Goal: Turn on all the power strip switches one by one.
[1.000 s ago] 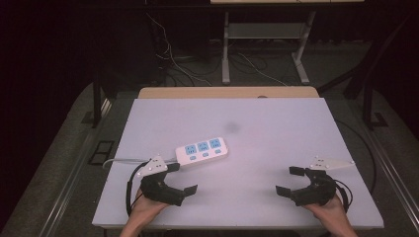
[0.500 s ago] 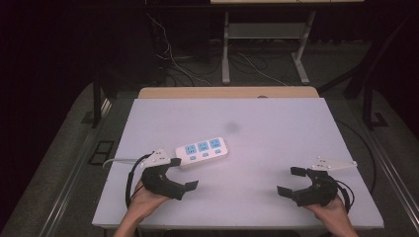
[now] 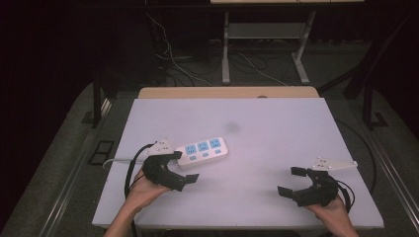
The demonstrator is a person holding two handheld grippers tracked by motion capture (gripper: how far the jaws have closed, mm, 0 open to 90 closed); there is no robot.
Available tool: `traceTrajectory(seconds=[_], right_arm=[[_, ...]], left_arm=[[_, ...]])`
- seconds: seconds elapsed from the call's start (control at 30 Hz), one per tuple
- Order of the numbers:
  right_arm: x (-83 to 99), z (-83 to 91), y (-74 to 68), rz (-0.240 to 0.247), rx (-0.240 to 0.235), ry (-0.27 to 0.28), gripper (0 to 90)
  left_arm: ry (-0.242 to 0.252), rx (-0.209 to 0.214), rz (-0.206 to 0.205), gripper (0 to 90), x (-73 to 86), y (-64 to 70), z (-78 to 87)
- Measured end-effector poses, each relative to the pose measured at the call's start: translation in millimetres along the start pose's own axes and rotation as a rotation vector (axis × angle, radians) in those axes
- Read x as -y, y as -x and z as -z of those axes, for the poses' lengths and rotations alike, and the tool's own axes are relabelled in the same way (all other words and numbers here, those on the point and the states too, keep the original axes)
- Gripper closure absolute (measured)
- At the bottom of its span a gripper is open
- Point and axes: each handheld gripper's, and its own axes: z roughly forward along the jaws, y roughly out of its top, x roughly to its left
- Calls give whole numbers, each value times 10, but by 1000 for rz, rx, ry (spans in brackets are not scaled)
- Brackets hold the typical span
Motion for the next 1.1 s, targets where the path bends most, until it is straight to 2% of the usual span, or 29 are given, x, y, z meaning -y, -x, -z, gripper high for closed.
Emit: traceTrajectory(seconds=[0.4, 0.9, 1.1], right_arm=[[3, -3, -10, 6, 1, -2, 8], [9, 6, -12, 11, 2, -2, 8], [16, 16, -5, 11, 4, 0, 8]], left_arm=[[-31, 1, 3, 0, -164, -134, 36], [-64, -12, 28, 21, -230, -331, -33], [-103, -20, 22, 36, -267, -398, -73]])
